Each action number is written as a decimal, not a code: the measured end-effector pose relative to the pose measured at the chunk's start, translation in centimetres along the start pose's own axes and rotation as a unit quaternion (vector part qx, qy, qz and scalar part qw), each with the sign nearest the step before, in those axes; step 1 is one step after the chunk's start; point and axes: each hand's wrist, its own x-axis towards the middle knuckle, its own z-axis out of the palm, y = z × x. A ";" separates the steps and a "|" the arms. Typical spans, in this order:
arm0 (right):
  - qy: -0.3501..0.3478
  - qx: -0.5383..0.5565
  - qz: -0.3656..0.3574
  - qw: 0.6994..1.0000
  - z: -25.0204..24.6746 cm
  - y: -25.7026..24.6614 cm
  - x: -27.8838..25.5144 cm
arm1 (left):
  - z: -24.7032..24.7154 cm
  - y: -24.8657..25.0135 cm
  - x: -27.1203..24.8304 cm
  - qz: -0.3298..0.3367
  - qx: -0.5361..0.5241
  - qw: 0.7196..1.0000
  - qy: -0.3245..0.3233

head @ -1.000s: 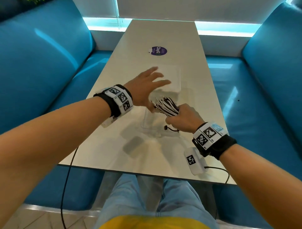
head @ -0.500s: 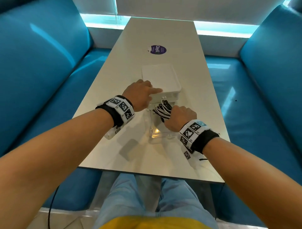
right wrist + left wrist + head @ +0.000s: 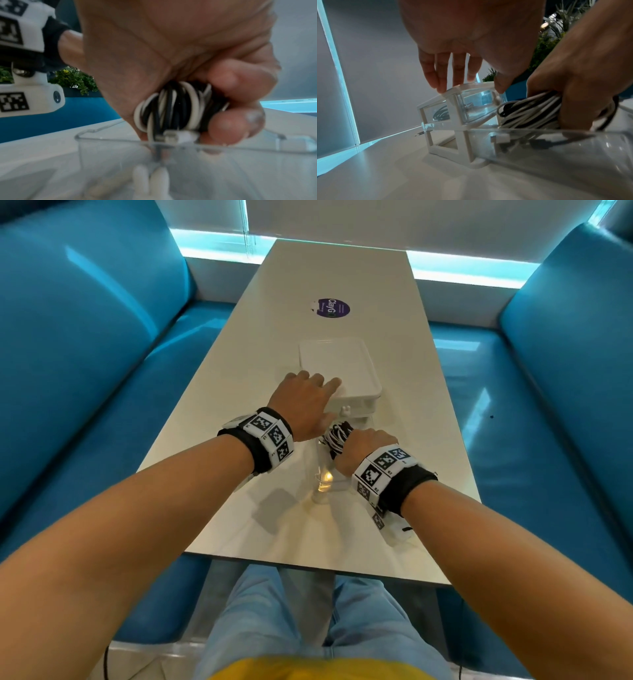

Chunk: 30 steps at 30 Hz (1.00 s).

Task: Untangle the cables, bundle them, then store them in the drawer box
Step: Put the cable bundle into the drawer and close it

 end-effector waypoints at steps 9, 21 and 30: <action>0.015 0.095 0.021 0.995 1.2 -0.2 0.6 | -0.7 -0.7 1.3 -0.015 0.020 1.000 -0.003; -0.028 0.031 -0.037 0.998 1.2 0.5 -1.3 | 3.4 1.7 -0.3 -0.131 -0.065 0.988 0.048; -0.015 0.065 -0.182 0.981 2.2 3.7 -1.6 | 3.3 2.2 0.4 -0.124 -0.033 0.991 0.046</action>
